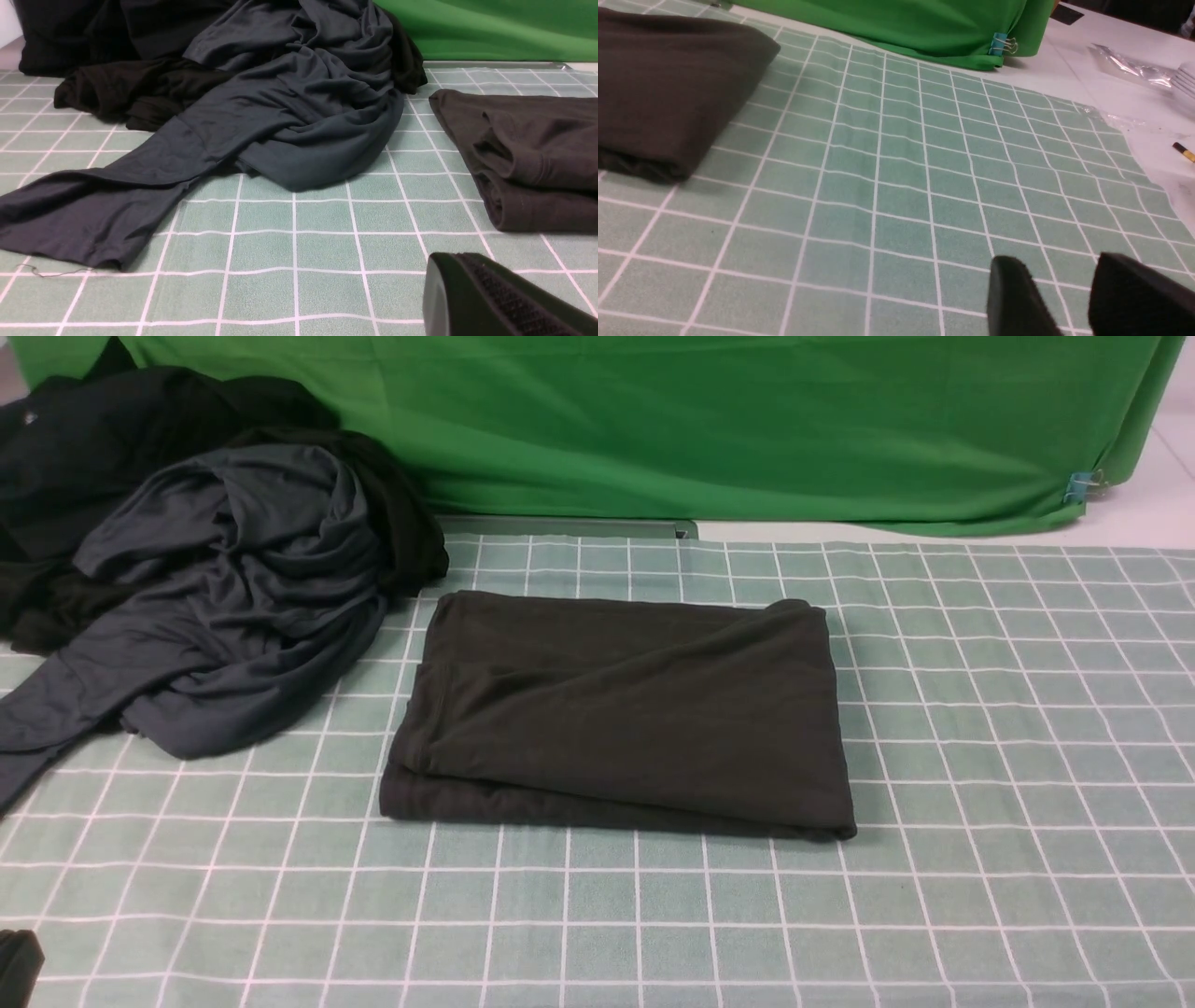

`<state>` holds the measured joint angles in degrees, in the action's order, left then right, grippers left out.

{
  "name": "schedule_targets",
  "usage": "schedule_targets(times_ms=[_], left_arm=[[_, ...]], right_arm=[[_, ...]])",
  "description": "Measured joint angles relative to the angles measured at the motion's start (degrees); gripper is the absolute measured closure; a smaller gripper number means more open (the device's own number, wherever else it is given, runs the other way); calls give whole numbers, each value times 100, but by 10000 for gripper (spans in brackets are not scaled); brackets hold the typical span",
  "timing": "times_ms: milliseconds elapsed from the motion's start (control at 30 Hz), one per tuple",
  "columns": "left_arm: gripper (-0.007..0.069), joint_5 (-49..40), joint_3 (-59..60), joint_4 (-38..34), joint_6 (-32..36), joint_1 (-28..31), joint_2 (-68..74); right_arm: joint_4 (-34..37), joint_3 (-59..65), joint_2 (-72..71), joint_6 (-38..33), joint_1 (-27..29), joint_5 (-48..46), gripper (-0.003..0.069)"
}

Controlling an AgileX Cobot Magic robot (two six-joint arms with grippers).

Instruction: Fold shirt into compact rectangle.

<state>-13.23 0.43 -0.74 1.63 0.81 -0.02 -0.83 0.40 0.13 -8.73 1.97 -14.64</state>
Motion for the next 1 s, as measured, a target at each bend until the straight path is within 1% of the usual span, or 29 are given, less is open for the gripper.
schedule_targets(times_ms=[1000], left_arm=[[623,0,0,3,131,0,0]], right_arm=[[16,0,0,18,7,11,418]])
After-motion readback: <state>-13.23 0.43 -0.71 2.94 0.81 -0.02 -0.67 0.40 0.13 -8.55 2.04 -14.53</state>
